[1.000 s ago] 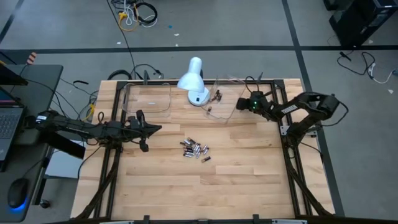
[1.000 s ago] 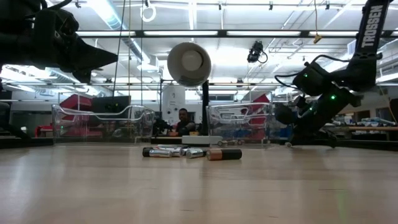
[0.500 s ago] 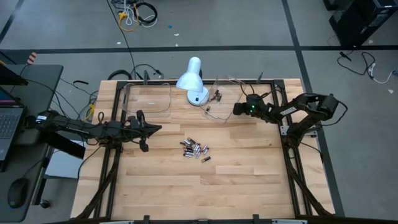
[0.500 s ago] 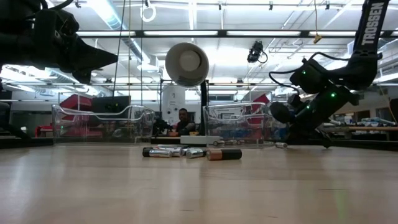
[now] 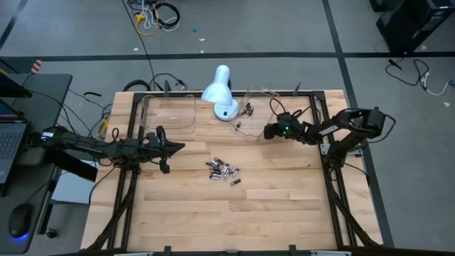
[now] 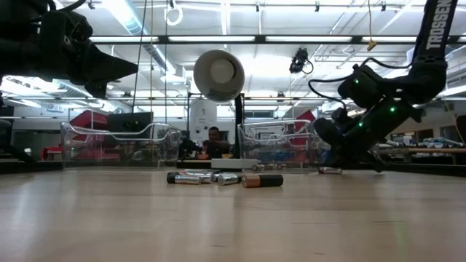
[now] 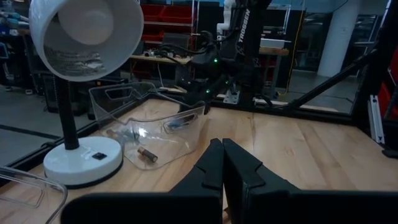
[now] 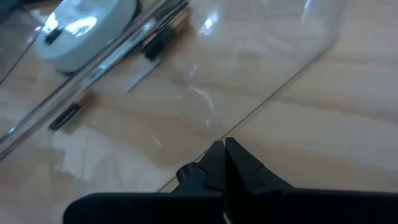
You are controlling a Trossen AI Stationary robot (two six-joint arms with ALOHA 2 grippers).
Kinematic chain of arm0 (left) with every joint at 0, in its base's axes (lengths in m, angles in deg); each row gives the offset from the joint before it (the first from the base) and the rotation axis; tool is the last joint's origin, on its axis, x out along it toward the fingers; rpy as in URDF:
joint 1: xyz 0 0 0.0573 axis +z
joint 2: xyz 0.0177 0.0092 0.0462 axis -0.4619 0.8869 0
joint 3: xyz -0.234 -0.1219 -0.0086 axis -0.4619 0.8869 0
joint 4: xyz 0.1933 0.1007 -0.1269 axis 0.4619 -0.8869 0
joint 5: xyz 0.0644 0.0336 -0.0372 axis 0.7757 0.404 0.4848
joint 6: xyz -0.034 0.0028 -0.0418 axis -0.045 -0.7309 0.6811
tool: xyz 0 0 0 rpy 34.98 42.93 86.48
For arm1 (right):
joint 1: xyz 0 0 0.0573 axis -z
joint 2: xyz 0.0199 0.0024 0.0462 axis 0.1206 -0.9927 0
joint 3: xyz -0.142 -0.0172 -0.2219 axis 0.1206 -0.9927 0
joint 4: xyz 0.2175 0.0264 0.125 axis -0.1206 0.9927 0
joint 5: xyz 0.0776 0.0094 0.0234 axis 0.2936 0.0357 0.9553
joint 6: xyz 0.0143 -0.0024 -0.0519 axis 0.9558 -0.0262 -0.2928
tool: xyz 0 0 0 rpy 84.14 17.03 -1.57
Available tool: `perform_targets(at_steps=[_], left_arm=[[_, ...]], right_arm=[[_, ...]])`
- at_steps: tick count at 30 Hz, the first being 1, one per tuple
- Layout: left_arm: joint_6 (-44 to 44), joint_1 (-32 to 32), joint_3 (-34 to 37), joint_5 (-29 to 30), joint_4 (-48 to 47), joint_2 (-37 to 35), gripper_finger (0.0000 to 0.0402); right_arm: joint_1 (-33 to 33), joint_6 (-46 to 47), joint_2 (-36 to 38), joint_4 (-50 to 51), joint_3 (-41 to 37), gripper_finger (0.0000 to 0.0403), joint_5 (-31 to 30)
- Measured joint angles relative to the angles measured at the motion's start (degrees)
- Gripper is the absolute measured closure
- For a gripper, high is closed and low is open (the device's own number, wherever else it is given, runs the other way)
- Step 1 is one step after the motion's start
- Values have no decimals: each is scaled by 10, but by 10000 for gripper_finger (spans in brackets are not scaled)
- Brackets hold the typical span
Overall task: Sort batteries
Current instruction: Put the black battery in the transparent bin
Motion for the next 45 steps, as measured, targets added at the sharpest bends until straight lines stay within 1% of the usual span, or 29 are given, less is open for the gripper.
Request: perform_targets(at_steps=[7,12,15,19,25,28,34,45], left_arm=[[0,0,0,0,0,0,400],[1,0,0,0,0,0,400],[1,0,0,0,0,0,400],[13,0,0,0,0,0,400],[27,0,0,0,0,0,400],[27,0,0,0,0,0,400],[27,0,0,0,0,0,400],[27,0,0,0,0,0,400]], right_arm=[[-69,44,0,0,0,403,-4],[-145,109,1,-8,0,403,-55],[-196,126,-2,-39,-2,403,-88],[-238,106,-2,-106,-2,403,-154],[-288,-9,-2,-195,0,403,-228],[-304,-55,-1,-214,19,403,-253],[-312,-98,-1,-212,52,403,-257],[-312,-89,0,-194,63,403,-258]])
